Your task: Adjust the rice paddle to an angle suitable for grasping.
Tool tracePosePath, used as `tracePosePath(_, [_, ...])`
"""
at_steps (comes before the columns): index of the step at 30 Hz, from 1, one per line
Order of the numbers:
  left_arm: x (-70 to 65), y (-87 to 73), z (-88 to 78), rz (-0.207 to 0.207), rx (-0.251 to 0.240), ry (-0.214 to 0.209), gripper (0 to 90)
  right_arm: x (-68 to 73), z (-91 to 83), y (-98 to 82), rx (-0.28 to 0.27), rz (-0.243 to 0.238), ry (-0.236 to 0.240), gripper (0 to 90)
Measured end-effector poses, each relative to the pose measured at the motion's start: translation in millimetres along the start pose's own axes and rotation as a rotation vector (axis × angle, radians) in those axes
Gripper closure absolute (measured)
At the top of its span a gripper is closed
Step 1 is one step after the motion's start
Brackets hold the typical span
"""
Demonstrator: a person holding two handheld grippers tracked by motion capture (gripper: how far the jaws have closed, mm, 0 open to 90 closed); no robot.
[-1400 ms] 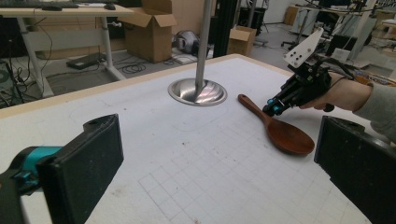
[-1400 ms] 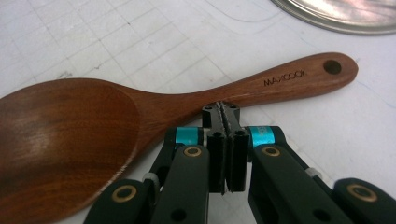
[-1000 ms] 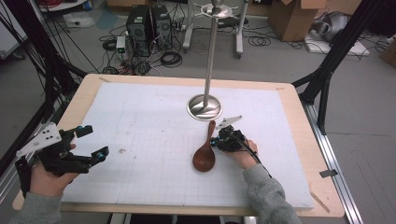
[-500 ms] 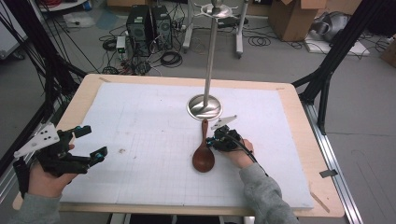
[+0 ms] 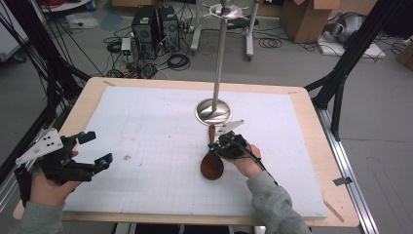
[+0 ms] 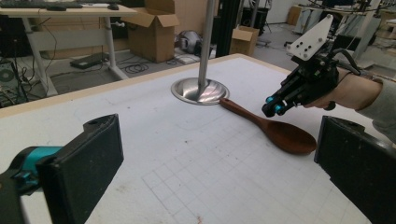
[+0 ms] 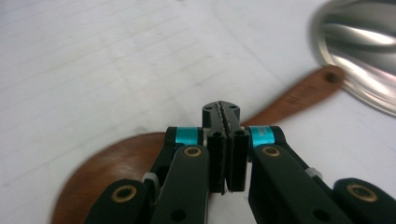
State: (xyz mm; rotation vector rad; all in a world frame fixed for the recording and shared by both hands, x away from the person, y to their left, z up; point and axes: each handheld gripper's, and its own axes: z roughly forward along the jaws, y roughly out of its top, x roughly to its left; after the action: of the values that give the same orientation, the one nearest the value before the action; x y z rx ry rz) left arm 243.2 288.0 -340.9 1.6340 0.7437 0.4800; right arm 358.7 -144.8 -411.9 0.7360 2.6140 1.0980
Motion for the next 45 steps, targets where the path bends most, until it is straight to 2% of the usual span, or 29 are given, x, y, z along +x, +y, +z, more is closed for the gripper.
tracePosePath(2, [0.0, 0.2, -0.4, -0.002, -0.001, -0.001, 1.8, 6.7, 5.9, 4.3, 0.014, -0.017, 0.03, 89.5])
tracePosePath(5, [1.1, 0.1, -1.2, -0.003, -0.004, 0.0, 1.8, 12.7, 15.4, 7.6, 0.031, -0.039, 0.044, 89.5])
tracePosePath(15, [1.2, 0.6, -3.4, -0.003, -0.009, 0.002, 1.8, 15.3, 30.5, 11.8, 0.069, -0.037, 0.042, 89.5])
tracePosePath(26, [0.8, 0.1, -1.9, -0.003, -0.005, -0.001, 1.8, 13.0, 35.0, 9.9, 0.1, -0.013, 0.045, 89.5])
tracePosePath(35, [0.8, 0.1, -2.0, -0.002, -0.005, -0.002, 1.8, 16.4, 38.2, 12.9, 0.13, -0.035, 0.036, 89.6])
tracePosePath(36, [0.6, 0.1, -1.9, -0.004, -0.006, -0.002, 1.8, 15.3, 38.5, 12.7, 0.125, -0.044, 0.037, 89.6])
tracePosePath(39, [0.7, 0.2, -2.0, -0.002, -0.005, -0.003, 1.8, 13.8, 38.1, 11.9, 0.124, -0.034, 0.047, 89.6])
tracePosePath(40, [0.8, 0.4, -2.3, 0.0, -0.005, -0.002, 1.8, 14.4, 37.0, 11.6, 0.135, -0.017, 0.045, 89.6])
tracePosePath(42, [0.9, 0.7, -3.0, -0.001, -0.008, -0.002, 1.8, 12.6, 36.6, 11.1, 0.131, -0.031, 0.053, 89.6])
tracePosePath(45, [1.3, 0.9, -3.8, -0.002, -0.011, -0.001, 1.8, 11.2, 35.4, 10.1, 0.135, -0.019, 0.063, 89.6])
